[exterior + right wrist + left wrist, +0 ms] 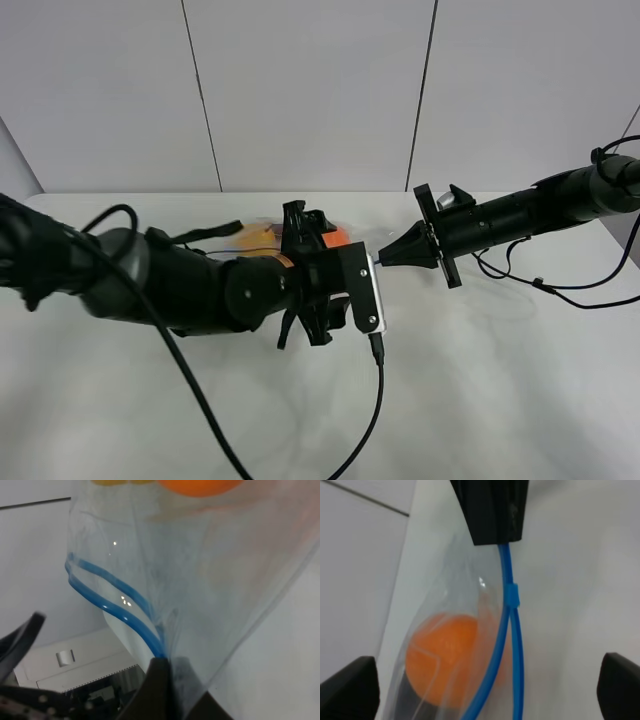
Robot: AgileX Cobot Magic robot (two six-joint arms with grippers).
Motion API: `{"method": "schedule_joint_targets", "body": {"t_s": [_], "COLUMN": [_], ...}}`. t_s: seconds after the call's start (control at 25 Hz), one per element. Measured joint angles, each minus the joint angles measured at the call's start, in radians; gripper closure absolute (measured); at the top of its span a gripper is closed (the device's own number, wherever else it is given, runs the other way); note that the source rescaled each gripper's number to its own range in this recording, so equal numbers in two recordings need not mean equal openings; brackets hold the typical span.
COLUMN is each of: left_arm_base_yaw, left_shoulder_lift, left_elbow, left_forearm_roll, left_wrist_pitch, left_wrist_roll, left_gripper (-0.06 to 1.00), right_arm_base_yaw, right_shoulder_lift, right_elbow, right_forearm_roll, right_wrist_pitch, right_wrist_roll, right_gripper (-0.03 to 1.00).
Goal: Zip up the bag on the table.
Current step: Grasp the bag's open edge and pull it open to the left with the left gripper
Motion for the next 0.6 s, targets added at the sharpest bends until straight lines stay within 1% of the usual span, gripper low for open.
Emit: {"method": "schedule_joint_targets", "body": {"t_s": [0.08, 0.32, 0.4, 0.48, 0.6], "left_arm_base_yaw": [-0.003, -0.004, -0.004, -0.004, -0.004], "left_shoulder_lift": [0.036, 0.074, 0.075, 0.075, 0.075], "left_elbow": [-0.005, -0.006, -0.006, -0.006, -0.006], "left_forearm_roll": [0.052, 0.275, 0.33, 0.372, 0.41], "left_wrist_pitch": [-0.036, -0.098, -0.107, -0.115, -0.127], "left_wrist_roll": [-0.074, -0.321, -0.403, -0.463, -0.487], "left_gripper": [-0.06, -0.06, -0.04, 0.03, 0.18], "right_arm_base_yaw": [0.0, 0.0, 0.0, 0.0, 0.0], "right_shoulder_lift": [0.0, 0.0, 0.0, 0.0, 0.0], "right_elbow": [0.0, 0.0, 0.0, 0.0, 0.0], "right_forearm_roll": [0.0, 0.0, 0.0, 0.0, 0.0], "right_wrist_pitch": [0.0, 0.0, 0.0, 0.0, 0.0], "right_wrist_roll": [0.0, 0.0, 0.0, 0.0, 0.0], "right_gripper": [0.97, 0.97, 0.97, 0.97, 0.97]}}
